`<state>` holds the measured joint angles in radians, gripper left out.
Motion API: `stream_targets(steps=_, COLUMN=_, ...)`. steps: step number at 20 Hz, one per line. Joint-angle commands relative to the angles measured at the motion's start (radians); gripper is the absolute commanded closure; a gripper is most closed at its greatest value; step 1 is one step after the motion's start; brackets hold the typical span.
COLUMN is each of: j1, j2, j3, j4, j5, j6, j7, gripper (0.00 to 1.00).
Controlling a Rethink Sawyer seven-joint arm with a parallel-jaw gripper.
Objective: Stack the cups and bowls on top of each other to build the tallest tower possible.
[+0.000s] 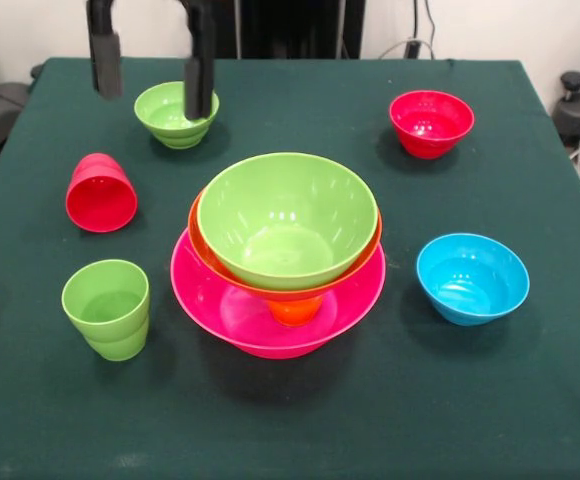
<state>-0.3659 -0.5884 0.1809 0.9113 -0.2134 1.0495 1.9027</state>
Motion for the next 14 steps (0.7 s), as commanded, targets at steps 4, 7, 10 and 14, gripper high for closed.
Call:
stream_targets(steps=4, j1=-0.009, j2=0.162, j3=0.157, j4=-0.126, j5=-0.055, j6=0.141, j7=-0.429, gripper=0.00)
stream_targets(steps=7, j1=-0.007, j2=0.186, j3=0.168, j4=-0.206, j5=-0.063, j6=0.200, j7=-0.492, gripper=0.00)
stream_targets(steps=10, j1=-0.009, j2=0.237, j3=0.194, j4=-0.298, j5=-0.083, j6=0.281, j7=-0.591, gripper=0.00)
stream_targets(steps=14, j1=-0.023, j2=0.268, j3=0.218, j4=-0.357, j5=-0.084, j6=0.324, j7=-0.647, gripper=0.00)
